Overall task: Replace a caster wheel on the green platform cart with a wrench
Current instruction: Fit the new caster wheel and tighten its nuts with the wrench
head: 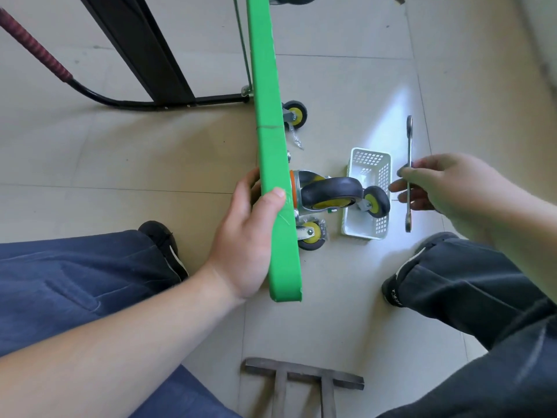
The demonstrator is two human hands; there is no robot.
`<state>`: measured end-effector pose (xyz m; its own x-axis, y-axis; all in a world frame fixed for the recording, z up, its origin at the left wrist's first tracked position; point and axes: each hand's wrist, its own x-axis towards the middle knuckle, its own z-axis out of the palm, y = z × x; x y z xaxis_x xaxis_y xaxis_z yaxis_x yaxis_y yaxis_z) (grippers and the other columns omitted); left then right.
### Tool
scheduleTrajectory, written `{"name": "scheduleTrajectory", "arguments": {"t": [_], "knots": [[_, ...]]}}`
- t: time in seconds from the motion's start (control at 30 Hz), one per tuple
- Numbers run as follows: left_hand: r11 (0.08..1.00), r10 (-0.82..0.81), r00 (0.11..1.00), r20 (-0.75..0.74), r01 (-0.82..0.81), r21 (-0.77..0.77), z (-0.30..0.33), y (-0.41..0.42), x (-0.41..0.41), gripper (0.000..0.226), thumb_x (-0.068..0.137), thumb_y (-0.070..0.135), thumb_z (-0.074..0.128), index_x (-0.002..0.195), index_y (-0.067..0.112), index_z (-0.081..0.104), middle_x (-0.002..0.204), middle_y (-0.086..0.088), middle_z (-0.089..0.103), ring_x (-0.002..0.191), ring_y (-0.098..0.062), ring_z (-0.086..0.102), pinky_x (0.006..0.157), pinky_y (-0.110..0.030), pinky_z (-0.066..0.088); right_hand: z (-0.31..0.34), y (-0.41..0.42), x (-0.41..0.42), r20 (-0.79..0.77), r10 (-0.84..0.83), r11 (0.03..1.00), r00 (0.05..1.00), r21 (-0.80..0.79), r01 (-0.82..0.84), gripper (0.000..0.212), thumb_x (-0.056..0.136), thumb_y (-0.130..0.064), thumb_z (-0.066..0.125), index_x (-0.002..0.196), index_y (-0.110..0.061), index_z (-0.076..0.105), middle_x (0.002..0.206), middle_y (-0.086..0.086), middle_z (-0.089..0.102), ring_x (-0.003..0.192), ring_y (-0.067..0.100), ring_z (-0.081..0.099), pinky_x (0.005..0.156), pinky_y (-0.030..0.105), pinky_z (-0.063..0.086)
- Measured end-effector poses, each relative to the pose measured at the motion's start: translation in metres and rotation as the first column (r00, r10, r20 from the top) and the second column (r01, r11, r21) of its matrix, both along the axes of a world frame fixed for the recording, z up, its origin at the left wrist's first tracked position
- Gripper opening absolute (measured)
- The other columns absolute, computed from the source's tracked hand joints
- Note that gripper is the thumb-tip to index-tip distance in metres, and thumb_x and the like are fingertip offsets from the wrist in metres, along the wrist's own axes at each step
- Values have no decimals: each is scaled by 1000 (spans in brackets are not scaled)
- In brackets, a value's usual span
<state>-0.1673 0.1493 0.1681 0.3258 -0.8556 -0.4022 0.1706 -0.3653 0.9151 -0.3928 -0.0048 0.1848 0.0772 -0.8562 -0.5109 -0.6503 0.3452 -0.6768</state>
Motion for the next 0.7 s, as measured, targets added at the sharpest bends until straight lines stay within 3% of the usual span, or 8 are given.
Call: {"name": "scheduleTrajectory", "arguments": {"t": [0.1, 0.17, 0.3, 0.4, 0.57, 0.7], "knots": [[1000, -10, 1000, 6, 10, -3, 1, 0, 0, 65, 73, 60, 59, 133, 36, 60, 118, -11, 72, 113, -39, 65, 102, -65, 49, 31, 43, 10, 135, 65, 998, 989, -35, -61, 15, 102, -14, 60, 100, -9, 74, 90, 6, 78, 82, 21, 74, 77, 29, 62], [1000, -8, 1000, 2, 8, 0, 2, 0, 0, 65, 72, 60, 59, 132, 36, 60, 119, -12, 71, 113, -39, 64, 102, -65, 49, 41, 71, 15, 176, 167, 986, 970, -40, -162, 13, 99, -14, 62, 96, -14, 75, 88, 4, 78, 84, 17, 75, 78, 31, 63], [1000, 2, 1000, 11, -2, 17, 2, 1, 0, 64, 73, 61, 60, 131, 37, 61, 118, -13, 71, 113, -41, 64, 101, -66, 49, 25, 113, 24, 106, 425, 904, 899, 3, -428, 11, 96, -28, 63, 91, -22, 71, 86, -4, 77, 85, 12, 75, 87, 43, 58], [1000, -1, 1000, 9, 0, 18, 2, 1, 0, 64, 72, 61, 60, 131, 37, 61, 119, -13, 71, 115, -41, 64, 102, -65, 49, 4, 126, 28, 28, 537, 843, 843, 0, -538, 13, 100, -32, 59, 90, -25, 62, 79, -3, 72, 76, 14, 72, 82, 39, 56], [1000, -2, 1000, 4, 2, 17, 2, 1, 0, 65, 73, 60, 61, 133, 34, 61, 121, -15, 70, 116, -44, 61, 103, -66, 47, -14, 126, 30, -14, 559, 829, 829, 23, -559, 14, 101, -30, 57, 89, -24, 62, 80, -1, 73, 70, 13, 72, 74, 27, 53], [1000, 2, 1000, -1, -2, 15, 2, 2, -1, 66, 73, 59, 61, 133, 32, 60, 121, -19, 68, 115, -46, 61, 102, -67, 48, -25, 122, 32, 13, 558, 830, 830, 19, -558, 14, 101, -27, 59, 88, -24, 62, 79, -1, 73, 69, 15, 72, 74, 26, 54]]}}
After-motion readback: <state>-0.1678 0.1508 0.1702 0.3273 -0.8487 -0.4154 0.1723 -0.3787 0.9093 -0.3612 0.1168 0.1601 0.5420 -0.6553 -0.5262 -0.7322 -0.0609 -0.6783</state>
